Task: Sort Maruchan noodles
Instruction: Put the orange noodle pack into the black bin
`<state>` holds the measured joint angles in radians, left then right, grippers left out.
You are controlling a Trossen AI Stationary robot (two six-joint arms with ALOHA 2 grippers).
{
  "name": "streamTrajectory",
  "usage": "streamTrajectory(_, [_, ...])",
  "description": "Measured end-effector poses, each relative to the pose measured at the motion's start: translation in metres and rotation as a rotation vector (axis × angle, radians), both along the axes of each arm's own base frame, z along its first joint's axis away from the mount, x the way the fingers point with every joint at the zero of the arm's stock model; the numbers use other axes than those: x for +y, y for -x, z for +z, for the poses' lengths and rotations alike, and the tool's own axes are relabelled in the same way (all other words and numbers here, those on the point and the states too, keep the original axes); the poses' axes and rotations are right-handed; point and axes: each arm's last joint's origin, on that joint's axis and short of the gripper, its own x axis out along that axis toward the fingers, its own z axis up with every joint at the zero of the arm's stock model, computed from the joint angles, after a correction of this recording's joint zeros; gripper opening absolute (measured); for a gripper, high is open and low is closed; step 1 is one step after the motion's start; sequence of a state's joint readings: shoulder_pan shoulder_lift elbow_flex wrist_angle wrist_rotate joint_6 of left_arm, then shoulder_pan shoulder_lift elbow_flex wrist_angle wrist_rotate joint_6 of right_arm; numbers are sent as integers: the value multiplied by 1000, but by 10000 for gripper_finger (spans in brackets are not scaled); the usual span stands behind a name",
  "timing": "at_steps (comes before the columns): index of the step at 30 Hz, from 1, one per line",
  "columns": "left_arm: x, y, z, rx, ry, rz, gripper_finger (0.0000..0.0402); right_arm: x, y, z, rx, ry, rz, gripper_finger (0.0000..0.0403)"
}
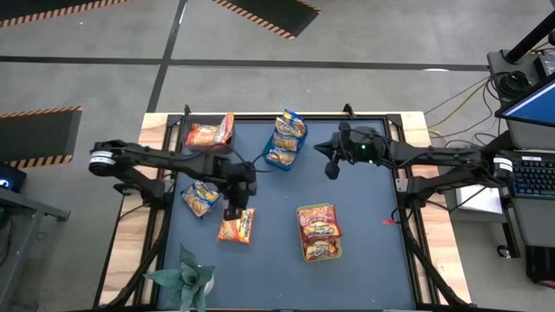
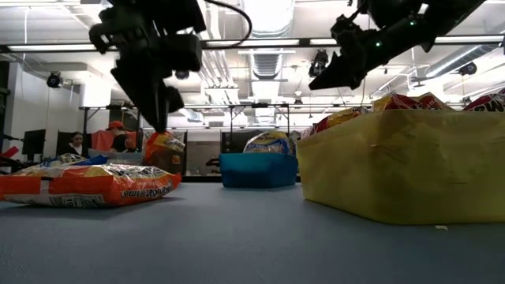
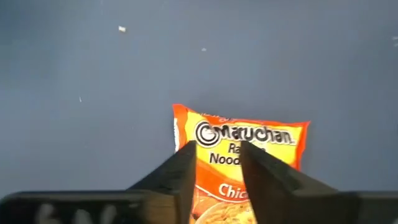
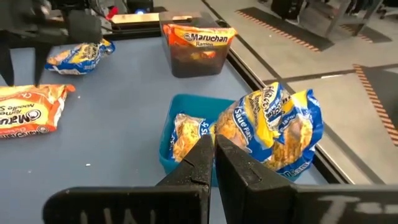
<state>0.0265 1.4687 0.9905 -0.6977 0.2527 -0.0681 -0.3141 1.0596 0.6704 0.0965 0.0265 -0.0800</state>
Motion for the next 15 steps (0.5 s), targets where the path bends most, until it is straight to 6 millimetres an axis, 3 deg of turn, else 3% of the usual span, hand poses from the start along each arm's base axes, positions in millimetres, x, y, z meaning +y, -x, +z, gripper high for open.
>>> streamTrajectory(8, [1,-11,-20,51,-4,4,215,4,13,-2,-51,49,11,9])
streamTrajectory(15, [0,-18,-31,54,4,-5,233,6,18,0,-73,66,14,9])
